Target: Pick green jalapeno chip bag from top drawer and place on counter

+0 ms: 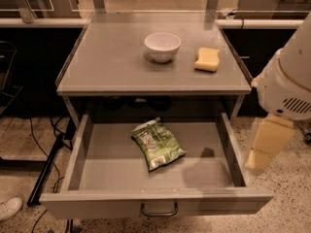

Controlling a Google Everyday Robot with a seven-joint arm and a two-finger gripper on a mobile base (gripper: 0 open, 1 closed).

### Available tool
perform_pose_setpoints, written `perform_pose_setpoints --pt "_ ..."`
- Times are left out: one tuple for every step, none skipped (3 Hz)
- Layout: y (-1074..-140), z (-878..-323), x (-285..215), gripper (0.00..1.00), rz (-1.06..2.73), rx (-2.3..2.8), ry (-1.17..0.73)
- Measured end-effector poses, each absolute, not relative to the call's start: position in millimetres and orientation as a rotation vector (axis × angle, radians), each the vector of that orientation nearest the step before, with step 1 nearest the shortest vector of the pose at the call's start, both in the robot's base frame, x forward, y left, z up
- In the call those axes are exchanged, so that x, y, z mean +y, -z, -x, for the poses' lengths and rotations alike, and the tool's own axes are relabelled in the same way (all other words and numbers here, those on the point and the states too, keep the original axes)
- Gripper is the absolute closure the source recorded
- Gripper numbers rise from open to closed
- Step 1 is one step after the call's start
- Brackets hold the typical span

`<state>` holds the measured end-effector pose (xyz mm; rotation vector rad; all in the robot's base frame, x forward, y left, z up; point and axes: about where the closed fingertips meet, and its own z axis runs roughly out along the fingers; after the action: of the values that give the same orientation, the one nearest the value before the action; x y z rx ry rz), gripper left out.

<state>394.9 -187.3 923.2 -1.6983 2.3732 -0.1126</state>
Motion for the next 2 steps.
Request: perform_pose_setpoints --pt "-921.1 -394.1 -187.2 0.00 1.694 2.381 0.110" --pt "-913.7 -391.6 -179.6 0.00 1.664 2.399 0.094"
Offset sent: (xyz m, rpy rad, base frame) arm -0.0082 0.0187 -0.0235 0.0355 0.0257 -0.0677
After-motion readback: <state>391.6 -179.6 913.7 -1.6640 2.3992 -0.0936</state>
